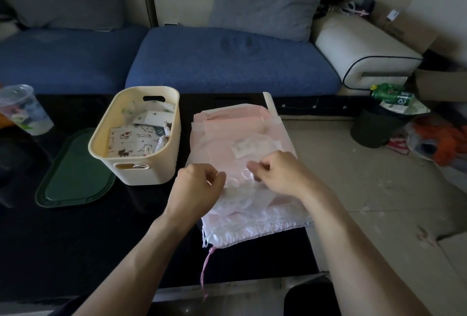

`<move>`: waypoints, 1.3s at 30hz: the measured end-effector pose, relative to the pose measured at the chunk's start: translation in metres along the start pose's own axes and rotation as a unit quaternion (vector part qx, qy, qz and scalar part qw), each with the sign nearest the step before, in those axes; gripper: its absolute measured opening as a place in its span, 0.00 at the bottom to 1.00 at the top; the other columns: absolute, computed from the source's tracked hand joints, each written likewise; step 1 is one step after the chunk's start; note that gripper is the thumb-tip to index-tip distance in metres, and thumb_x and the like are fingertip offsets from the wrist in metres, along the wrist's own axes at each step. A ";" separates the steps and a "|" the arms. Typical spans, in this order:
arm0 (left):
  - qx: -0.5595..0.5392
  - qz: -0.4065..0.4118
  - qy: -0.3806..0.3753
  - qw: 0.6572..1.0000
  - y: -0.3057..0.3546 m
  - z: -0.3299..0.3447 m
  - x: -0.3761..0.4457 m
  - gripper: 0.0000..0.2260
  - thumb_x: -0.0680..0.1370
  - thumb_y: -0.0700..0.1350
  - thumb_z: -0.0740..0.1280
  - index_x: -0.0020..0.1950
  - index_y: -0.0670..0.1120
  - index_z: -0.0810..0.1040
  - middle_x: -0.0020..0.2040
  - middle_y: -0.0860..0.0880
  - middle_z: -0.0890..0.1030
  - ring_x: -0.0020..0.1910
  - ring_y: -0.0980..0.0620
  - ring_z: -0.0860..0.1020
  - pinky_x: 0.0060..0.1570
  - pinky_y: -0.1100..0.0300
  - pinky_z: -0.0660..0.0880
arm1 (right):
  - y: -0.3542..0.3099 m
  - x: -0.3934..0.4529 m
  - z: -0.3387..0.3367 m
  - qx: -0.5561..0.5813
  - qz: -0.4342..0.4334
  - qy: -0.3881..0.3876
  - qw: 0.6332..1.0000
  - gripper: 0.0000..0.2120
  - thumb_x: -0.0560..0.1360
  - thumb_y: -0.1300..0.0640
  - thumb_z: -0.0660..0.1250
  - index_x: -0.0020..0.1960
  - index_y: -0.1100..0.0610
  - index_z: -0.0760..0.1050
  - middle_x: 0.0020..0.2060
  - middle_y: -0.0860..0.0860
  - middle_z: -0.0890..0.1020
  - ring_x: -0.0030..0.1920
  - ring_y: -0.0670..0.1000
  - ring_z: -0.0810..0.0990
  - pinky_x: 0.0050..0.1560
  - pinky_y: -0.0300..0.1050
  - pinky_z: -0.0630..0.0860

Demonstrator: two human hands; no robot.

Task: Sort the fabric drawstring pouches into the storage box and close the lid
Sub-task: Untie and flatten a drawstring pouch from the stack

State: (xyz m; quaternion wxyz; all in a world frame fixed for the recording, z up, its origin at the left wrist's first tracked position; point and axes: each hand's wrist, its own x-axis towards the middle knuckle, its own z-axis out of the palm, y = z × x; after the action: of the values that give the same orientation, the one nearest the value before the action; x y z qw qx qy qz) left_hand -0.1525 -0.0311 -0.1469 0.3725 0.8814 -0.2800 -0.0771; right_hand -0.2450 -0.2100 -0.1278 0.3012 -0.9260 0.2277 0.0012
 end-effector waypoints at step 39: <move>-0.334 -0.055 -0.023 0.941 0.018 0.011 0.007 0.09 0.82 0.43 0.64 0.51 0.43 0.83 0.43 0.46 0.86 0.44 0.49 0.85 0.46 0.61 0.81 | -0.017 -0.009 0.008 0.267 0.004 -0.178 0.947 0.15 0.74 0.66 0.58 0.45 0.76 0.79 0.40 0.56 0.86 0.34 0.42 0.77 0.44 0.38 0.72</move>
State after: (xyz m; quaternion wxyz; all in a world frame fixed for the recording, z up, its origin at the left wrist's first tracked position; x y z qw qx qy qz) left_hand -0.1584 -0.0515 -0.1416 0.6344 0.7182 -0.1973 -0.2067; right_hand -0.2452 -0.1892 -0.1238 0.5733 -0.7952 0.1665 0.1060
